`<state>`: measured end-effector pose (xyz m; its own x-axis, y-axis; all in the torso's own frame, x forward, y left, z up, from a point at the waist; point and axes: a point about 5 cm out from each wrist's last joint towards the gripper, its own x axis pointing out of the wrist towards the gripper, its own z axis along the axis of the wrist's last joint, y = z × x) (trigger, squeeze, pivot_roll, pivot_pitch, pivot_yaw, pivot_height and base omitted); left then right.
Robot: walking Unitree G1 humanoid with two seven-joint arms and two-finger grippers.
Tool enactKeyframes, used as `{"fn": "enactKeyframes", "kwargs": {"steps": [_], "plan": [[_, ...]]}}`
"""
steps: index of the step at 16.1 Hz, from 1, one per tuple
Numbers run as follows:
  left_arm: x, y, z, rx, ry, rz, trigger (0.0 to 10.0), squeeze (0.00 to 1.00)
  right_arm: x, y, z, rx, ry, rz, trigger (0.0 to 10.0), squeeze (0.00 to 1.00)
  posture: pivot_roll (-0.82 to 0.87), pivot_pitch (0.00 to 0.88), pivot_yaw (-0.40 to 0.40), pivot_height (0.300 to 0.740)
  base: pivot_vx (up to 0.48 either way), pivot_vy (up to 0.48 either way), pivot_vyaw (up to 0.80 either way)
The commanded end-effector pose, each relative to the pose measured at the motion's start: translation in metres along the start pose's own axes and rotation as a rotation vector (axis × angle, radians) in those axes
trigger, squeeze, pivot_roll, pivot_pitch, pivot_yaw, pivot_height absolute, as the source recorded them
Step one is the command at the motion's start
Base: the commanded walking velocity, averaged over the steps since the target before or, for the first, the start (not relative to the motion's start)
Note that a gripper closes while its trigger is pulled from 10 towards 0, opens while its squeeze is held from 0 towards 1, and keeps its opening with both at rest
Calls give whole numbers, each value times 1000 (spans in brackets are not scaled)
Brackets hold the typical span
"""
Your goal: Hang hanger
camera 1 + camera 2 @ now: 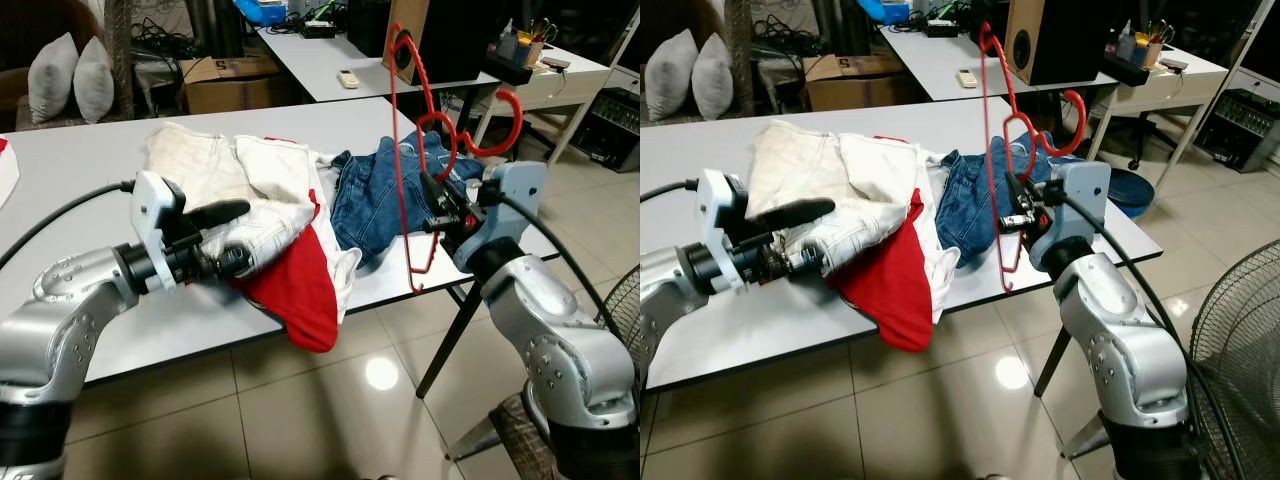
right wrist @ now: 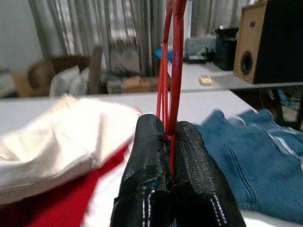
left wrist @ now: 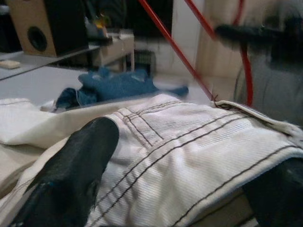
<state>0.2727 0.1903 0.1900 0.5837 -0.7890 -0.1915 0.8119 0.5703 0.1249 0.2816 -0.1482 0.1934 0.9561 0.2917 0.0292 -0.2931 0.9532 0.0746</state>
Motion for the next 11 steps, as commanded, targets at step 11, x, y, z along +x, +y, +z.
{"fn": "enactKeyframes", "kwargs": {"steps": [11], "plan": [[-29,-5,-38,196,344,-189,10000,1000,-11,15,-16,-103,-16,86,10000,0,-90,0,52,740,0,0,0]]}}
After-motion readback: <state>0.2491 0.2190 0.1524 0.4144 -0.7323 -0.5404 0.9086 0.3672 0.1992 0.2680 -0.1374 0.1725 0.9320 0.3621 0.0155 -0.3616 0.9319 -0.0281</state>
